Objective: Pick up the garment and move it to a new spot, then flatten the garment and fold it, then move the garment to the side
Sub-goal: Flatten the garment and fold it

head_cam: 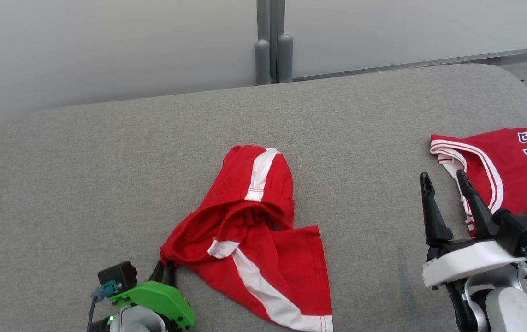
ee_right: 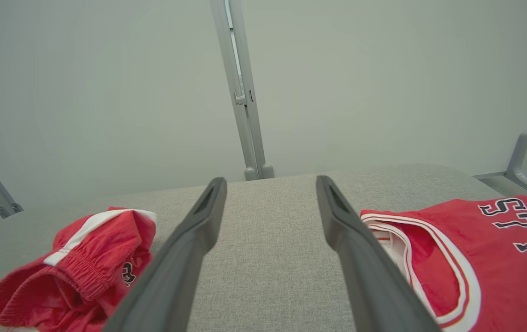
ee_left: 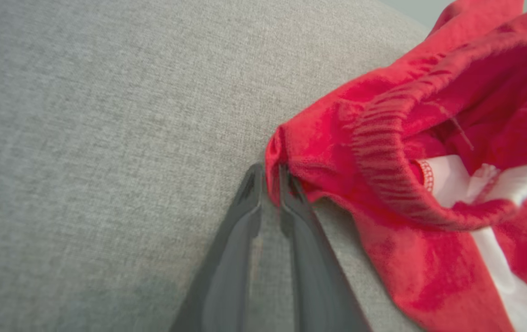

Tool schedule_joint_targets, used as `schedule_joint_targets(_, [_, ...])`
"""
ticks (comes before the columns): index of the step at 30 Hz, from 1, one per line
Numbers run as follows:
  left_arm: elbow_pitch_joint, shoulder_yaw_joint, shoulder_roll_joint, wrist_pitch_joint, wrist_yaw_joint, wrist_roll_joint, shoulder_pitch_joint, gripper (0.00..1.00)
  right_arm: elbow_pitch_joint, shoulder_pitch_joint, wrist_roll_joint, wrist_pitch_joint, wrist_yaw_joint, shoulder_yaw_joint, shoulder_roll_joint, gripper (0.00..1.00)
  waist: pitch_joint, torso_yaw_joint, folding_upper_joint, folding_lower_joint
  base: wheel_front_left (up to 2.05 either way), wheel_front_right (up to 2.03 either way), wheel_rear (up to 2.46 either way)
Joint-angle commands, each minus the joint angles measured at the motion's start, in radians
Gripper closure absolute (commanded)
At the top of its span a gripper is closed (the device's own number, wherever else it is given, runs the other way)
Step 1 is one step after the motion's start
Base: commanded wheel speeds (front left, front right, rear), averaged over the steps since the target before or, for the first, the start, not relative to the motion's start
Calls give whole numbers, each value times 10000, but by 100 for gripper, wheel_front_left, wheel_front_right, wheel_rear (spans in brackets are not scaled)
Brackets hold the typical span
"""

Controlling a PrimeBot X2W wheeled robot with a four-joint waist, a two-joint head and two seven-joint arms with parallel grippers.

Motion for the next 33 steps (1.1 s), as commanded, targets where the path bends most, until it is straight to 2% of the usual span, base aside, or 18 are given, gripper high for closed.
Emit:
schedule_joint_targets(1, [76,-66,2,16,40,-21,218,0,20,79,63,-8,1,-2,-30,0,-39,31,103,0,0,0,0])
schedule_joint_targets(8, [-547,378,70,15,243,361,388,0,-32,168,63,-8,1,-17,-30,0,-84,99,103,0,0,0,0])
schedule_joint_targets(13, [-2328,870,212,7,312,1634,909,0,-85,203,36,-17,1,-131,-30,0,-42,186,103,0,0,0,0])
schedule_joint_targets(17, [-3658,828,190,7,321,2598,1189,0,-104,200,24,-8,1,-177,-28,0,-37,230,103,0,0,0,0])
schedule_joint_targets(20, [-4459,536,141,8,277,3242,1256,0,-103,169,20,7,1,-152,-28,0,-38,216,103,0,0,0,0])
schedule_joint_targets(23, [-4791,-19,100,8,56,3668,1199,0,-108,128,42,26,1,-115,-30,0,-21,145,103,0,0,0,0])
schedule_joint_targets(27, [-4592,-886,57,270,-227,3904,689,0,-113,57,26,47,1,-100,-28,0,15,-34,103,0,0,0,0])
schedule_joint_targets(33, [-3607,-1852,21,828,-384,4251,-365,0,-178,-103,-23,100,1,-97,-28,0,184,-446,103,0,0,0,0])
